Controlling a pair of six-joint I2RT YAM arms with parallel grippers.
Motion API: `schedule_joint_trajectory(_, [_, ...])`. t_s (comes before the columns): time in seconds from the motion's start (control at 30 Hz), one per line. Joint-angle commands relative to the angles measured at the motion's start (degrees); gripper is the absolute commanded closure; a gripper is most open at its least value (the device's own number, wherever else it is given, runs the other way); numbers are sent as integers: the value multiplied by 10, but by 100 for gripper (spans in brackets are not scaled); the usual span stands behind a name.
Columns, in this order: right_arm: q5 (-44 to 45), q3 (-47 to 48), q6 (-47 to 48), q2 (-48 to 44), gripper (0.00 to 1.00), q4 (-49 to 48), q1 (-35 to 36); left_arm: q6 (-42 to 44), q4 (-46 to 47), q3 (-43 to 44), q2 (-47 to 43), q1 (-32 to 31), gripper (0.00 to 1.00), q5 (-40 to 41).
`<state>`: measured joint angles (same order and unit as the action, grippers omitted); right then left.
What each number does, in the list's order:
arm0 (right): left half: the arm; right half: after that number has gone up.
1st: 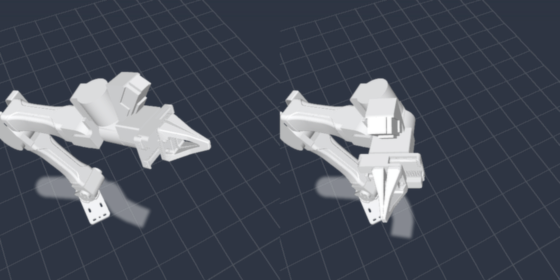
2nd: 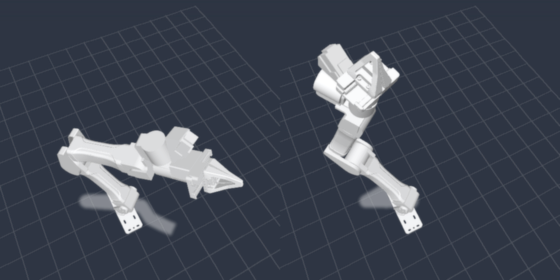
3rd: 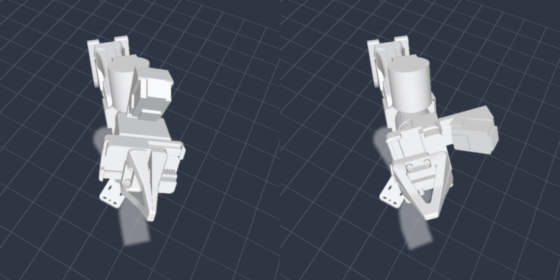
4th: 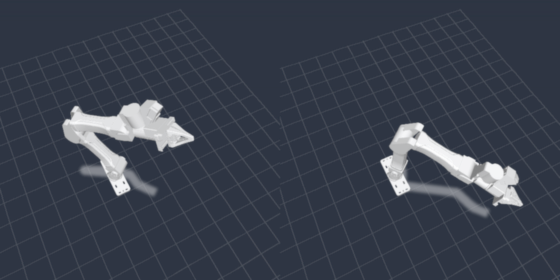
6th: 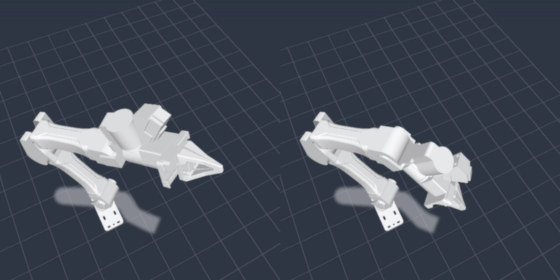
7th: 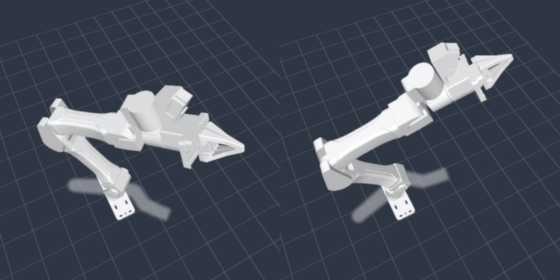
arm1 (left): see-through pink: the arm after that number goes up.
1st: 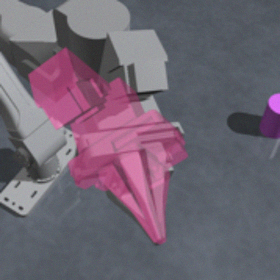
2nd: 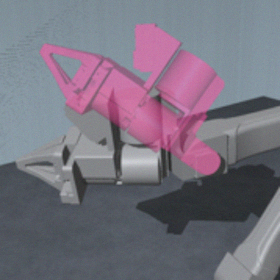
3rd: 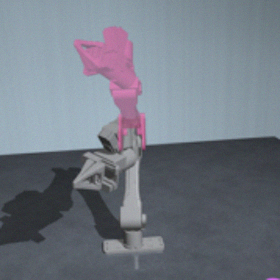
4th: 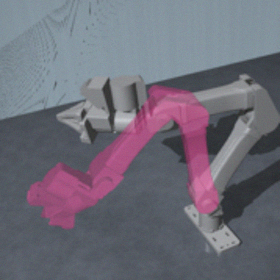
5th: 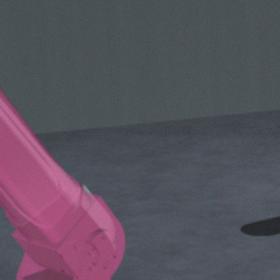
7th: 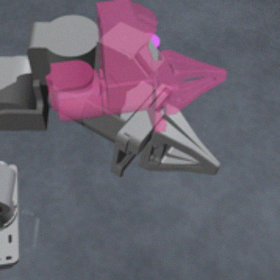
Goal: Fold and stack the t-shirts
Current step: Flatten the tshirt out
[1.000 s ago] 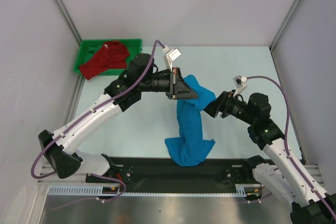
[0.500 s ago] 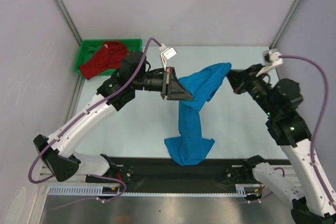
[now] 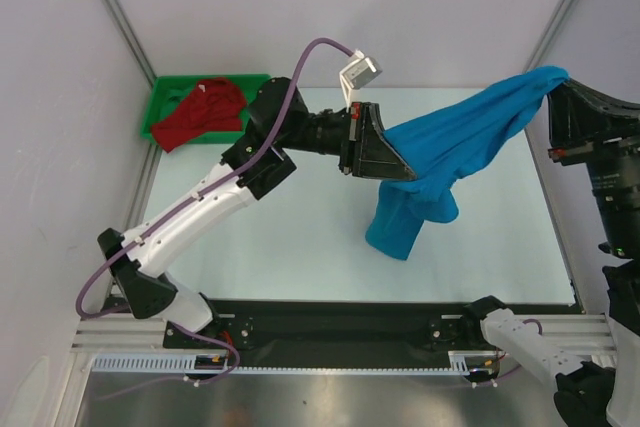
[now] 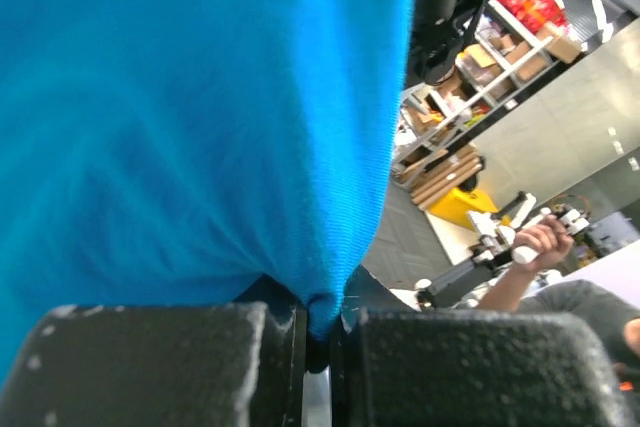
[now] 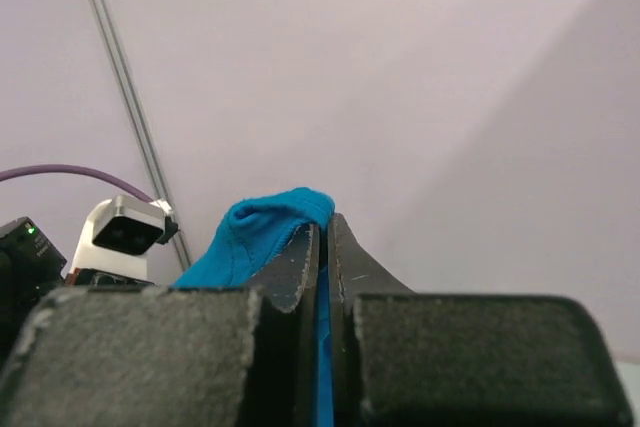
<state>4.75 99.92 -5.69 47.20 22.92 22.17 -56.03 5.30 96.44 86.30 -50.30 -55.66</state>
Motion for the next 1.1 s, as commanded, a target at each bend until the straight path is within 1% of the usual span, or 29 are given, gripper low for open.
schedule_joint_trajectory(0.0, [73, 76, 55, 15, 100, -41, -5, -34, 10, -12, 0, 4, 100, -41])
schedule_joint_trajectory(0.03, [68, 87, 72, 18, 100, -40, -4, -35, 9, -25, -2, 6, 100, -42])
schedule_joint_trajectory(0.13, [20, 85, 77, 42, 100, -38, -4, -38, 5, -99, -19, 26, 100, -31])
schedule_joint_trajectory(0.17, [-12, 80, 75, 52, 100, -32, -4, -33, -1, -143, -26, 33, 100, -22])
schedule_joint_trajectory(0.2, [-32, 75, 70, 78, 100, -30, -4, -27, -8, -165, -43, 51, 100, -17])
schedule_joint_trajectory(0.23, [-47, 48, 60, 90, 100, -31, -4, -17, -19, -187, -53, 63, 100, -10])
schedule_joint_trajectory(0.27, [-92, 29, 57, 104, 100, -46, -4, 3, -48, -234, -65, 74, 100, -2])
schedule_joint_trajectory(0.33, [-133, -17, 27, 144, 100, -76, -4, 20, -85, -287, -103, 119, 100, 39])
schedule_joint_trajectory(0.37, [-177, -63, 3, 161, 100, -115, -4, 35, -122, -347, -117, 136, 99, 60])
schedule_joint_trajectory(0.4, [-201, -88, -15, 177, 100, -137, -4, 43, -134, -381, -132, 178, 96, 95])
schedule_joint_trajectory(0.43, [-223, -108, -27, 222, 100, -180, -1, 50, -154, -443, -172, 200, 91, 118])
schedule_joint_trajectory(0.47, [-250, -126, -56, 244, 100, -203, 8, 71, -175, -469, -188, 225, 86, 138])
schedule_joint_trajectory(0.5, [-259, -159, -66, 271, 100, -223, 20, 78, -190, -495, -207, 278, 81, 155])
schedule_joint_trajectory(0.53, [-264, -167, -73, 321, 100, -243, 31, 86, -214, -519, -237, 306, 79, 178])
schedule_joint_trajectory(0.57, [-271, -172, -81, 351, 97, -256, 44, 103, -228, -555, -253, 333, 74, 183])
schedule_joint_trajectory(0.6, [-276, -170, -93, 379, 93, -259, 68, 115, -241, -568, -263, 386, 61, 187])
schedule_joint_trajectory(0.63, [-271, -161, -94, 403, 89, -252, 80, 129, -264, -575, -271, 411, 50, 216])
schedule_joint_trajectory(0.67, [-241, -149, -93, 456, 82, -211, 93, 153, -306, -578, -286, 444, 40, 233])
schedule_joint_trajectory(0.7, [-228, -118, -95, 478, 75, -185, 106, 166, -312, -578, -291, 454, 34, 237])
schedule_joint_trajectory(0.73, [-220, -105, -99, 502, 70, -137, 109, 181, -326, -573, -293, 456, 28, 253])
schedule_joint_trajectory(0.77, [-211, -99, -105, 525, 61, -123, 110, 206, -338, -556, -291, 456, 23, 259])
schedule_joint_trajectory(0.8, [-207, -98, -114, 533, 55, -112, 105, 214, -345, -548, -287, 455, 22, 261])
schedule_joint_trajectory(0.83, [-201, -98, -116, 538, 45, -96, 101, 220, -347, -543, -288, 455, 21, 260])
schedule_joint_trajectory(0.87, [-201, -96, -118, 544, 37, -55, 98, 232, -346, -534, -282, 447, 20, 257])
schedule_joint_trajectory(0.9, [-194, -97, -117, 541, 35, -30, 94, 239, -346, -527, -279, 442, 17, 260])
schedule_joint_trajectory(0.93, [-166, -119, -107, 534, 30, 1, 93, 250, -347, -511, -273, 433, 16, 264])
schedule_joint_trajectory(0.97, [-152, -137, -101, 509, 27, 12, 94, 257, -347, -500, -266, 404, 13, 285])
schedule_joint_trajectory(1.03, [-120, -175, -106, 481, 24, 58, 90, 270, -362, -471, -236, 359, 12, 333])
schedule_joint_trajectory(1.07, [-73, -216, -118, 468, 24, 71, 89, 282, -364, -441, -222, 309, 12, 365])
